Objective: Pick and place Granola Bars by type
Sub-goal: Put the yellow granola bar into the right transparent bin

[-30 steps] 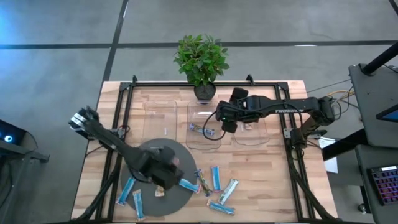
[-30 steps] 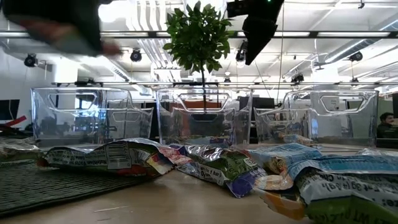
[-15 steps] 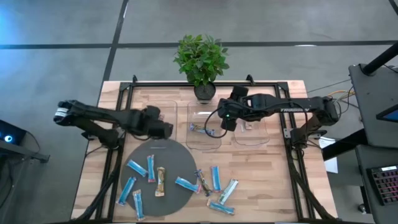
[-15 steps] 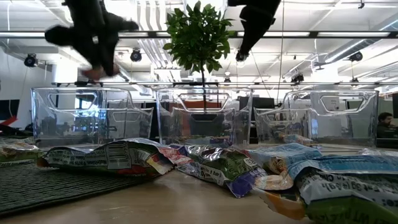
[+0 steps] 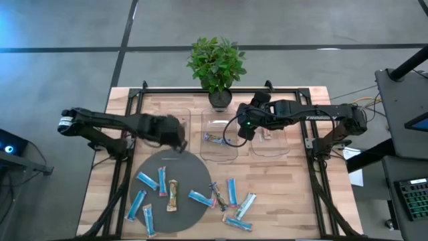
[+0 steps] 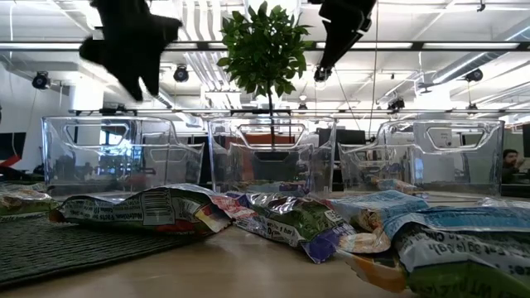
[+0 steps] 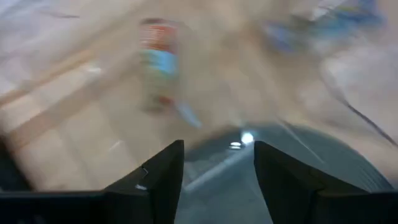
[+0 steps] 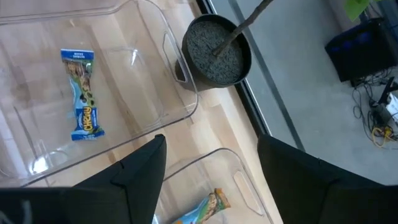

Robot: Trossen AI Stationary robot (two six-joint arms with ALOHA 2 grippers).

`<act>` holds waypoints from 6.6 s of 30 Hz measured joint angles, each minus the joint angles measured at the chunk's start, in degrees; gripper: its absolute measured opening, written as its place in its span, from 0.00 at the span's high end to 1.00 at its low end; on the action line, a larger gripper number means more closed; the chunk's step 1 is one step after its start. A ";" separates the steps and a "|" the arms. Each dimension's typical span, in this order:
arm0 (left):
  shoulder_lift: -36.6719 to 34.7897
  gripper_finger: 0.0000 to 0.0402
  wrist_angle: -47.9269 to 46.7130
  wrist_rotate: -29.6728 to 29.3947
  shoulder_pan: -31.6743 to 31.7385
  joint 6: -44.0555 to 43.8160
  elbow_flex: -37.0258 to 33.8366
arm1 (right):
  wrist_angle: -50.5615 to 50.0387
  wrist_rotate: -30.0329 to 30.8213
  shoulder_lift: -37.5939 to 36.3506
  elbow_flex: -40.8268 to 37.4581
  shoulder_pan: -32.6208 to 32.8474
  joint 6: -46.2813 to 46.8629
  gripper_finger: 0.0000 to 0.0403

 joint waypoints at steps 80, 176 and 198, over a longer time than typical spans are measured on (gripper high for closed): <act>-20.70 0.55 22.66 -10.01 -42.69 -14.09 -25.75 | 8.78 -32.33 30.73 -0.30 36.30 -6.99 0.40; -20.48 0.55 27.77 -12.47 -39.83 -13.93 -26.12 | 8.90 -30.56 12.71 -8.07 33.32 37.27 0.46; -20.48 0.55 26.92 -4.36 -39.83 -10.62 -26.12 | 11.16 -29.06 39.83 12.84 42.01 35.17 0.46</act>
